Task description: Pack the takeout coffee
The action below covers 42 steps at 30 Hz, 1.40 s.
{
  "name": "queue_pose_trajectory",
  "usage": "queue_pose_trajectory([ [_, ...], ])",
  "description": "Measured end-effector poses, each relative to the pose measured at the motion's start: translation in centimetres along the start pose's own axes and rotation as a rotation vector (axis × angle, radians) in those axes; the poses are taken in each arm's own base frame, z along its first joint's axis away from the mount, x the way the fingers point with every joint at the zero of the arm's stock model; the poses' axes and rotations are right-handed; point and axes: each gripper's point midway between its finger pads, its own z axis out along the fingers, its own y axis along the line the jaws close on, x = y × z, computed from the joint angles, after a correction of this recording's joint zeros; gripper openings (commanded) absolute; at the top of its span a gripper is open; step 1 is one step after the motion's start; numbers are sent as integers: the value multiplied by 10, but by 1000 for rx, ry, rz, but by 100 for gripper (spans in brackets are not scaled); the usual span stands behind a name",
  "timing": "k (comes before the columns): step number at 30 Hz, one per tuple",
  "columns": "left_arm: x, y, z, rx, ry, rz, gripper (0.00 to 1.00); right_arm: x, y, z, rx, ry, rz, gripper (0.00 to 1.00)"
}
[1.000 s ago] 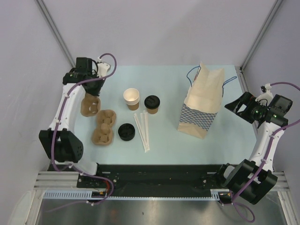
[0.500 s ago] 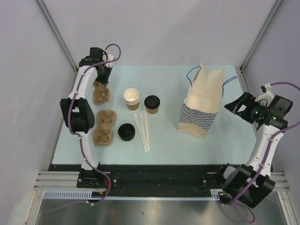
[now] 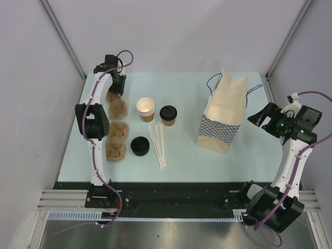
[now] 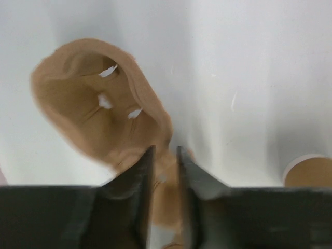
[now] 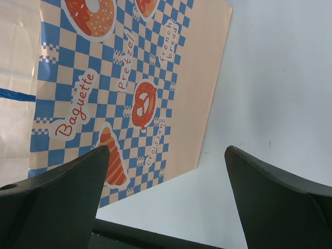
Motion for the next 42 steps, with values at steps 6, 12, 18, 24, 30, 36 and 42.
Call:
queue_pose_trajectory([
  [6, -8, 7, -7, 41, -27, -23, 75, 1, 1, 1, 5, 4, 5, 99],
  [12, -40, 68, -29, 104, -201, -58, 77, 1, 1, 1, 6, 4, 4, 100],
  [18, -47, 118, -30, 106, -303, -14, 72, 1, 2, 1, 5, 5, -2, 100],
  [24, -58, 108, 3, 173, -362, 72, 67, 1, 6, -3, 14, -9, -18, 100],
  [30, -42, 92, 39, 269, -330, 93, 63, 3, 8, -12, 36, -28, -33, 100],
  [36, -30, 84, 57, 315, -301, 101, 60, 7, 6, -14, 53, -19, -19, 100],
  [42, -23, 83, 69, 321, -284, 109, 56, 7, 1, -16, 70, -20, -5, 100],
])
